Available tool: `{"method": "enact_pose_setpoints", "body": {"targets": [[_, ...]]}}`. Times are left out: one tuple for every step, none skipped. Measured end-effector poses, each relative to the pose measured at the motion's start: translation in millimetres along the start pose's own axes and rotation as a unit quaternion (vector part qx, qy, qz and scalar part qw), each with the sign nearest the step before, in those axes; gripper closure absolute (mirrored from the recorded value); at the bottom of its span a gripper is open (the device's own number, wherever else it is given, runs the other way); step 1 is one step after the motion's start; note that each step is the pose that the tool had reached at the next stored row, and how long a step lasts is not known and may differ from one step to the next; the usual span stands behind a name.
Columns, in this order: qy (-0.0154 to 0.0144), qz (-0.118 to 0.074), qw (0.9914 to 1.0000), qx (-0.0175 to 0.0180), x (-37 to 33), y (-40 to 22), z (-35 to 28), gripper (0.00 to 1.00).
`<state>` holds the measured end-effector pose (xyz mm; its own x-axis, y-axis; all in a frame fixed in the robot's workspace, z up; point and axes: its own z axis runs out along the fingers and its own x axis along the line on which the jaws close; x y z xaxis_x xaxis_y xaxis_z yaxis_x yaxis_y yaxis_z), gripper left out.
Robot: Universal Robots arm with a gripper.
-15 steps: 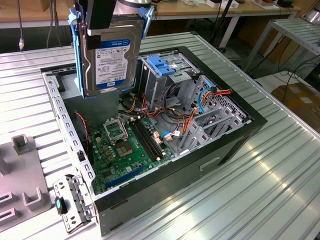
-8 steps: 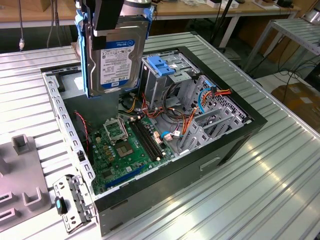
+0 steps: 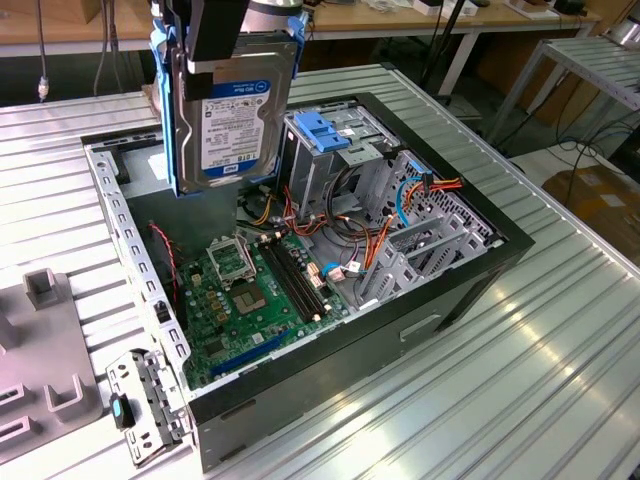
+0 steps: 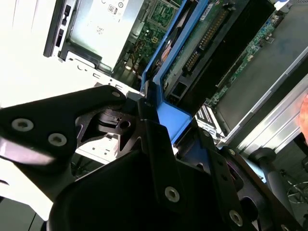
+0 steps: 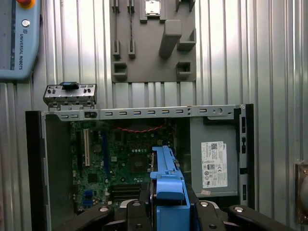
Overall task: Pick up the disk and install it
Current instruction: 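Insert the disk into the insertion slot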
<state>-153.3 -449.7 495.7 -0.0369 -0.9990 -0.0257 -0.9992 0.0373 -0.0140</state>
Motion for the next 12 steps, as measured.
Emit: {"method": "enact_pose_setpoints", "body": {"targets": [[0.0000, 0.000, 1.00000, 0.0000, 0.4, -0.1, 0.0, 0.63], [0.0000, 0.000, 1.00000, 0.0000, 0.8, -0.1, 0.0, 0.63], [0.0000, 0.000, 1.00000, 0.0000, 1.6, -0.1, 0.0, 0.63], [0.0000, 0.000, 1.00000, 0.0000, 2.6, -0.1, 0.0, 0.63], [0.0000, 0.000, 1.00000, 0.0000, 4.9, -0.2, 0.0, 0.63], [0.0000, 0.000, 1.00000, 0.0000, 7.6, -0.3, 0.0, 0.63], [0.0000, 0.000, 1.00000, 0.0000, 9.3, -0.4, 0.0, 0.63], [0.0000, 0.000, 1.00000, 0.0000, 11.3, -0.4, 0.0, 0.63], [0.0000, 0.000, 1.00000, 0.0000, 13.6, -0.5, 0.1, 0.63], [0.0001, 0.000, 1.00000, 0.0000, 15.5, -0.6, 0.2, 0.63], [0.0001, 0.000, 1.00000, 0.0000, 16.4, -0.7, 0.3, 0.63], [0.0003, 0.000, 1.00000, 0.0001, 17.2, -0.9, 0.4, 0.63]]}}
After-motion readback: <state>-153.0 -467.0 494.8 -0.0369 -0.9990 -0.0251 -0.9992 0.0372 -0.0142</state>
